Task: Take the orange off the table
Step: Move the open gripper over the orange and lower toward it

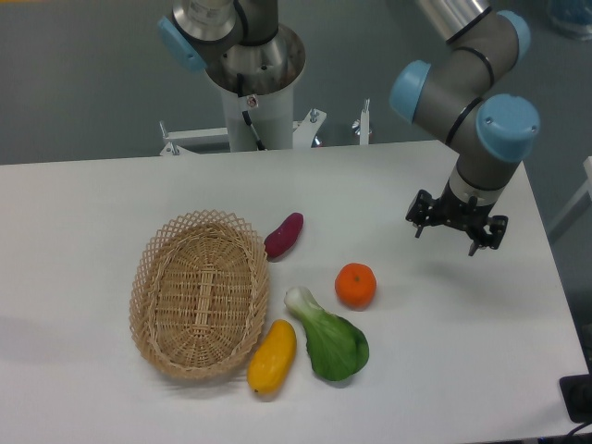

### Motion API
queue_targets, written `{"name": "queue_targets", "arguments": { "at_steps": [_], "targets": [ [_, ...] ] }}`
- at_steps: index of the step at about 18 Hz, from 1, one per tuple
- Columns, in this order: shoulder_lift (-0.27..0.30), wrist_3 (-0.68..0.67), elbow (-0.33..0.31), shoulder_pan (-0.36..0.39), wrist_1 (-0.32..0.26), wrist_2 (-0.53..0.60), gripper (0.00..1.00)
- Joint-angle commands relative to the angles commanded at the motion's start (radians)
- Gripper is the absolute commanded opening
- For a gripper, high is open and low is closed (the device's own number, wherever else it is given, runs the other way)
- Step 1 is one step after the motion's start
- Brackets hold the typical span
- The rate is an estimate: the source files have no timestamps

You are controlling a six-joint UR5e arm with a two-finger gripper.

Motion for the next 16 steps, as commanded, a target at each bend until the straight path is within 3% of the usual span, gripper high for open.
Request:
{"name": "queue_targets", "arguments": {
  "at_steps": [12, 16],
  "targets": [
    [-0.029, -0.201, 0.015, -0.072, 0.003, -0.052, 1.0],
    [-0.041, -0.245, 0.014, -0.087, 0.049, -0.052, 1.0]
  ]
}}
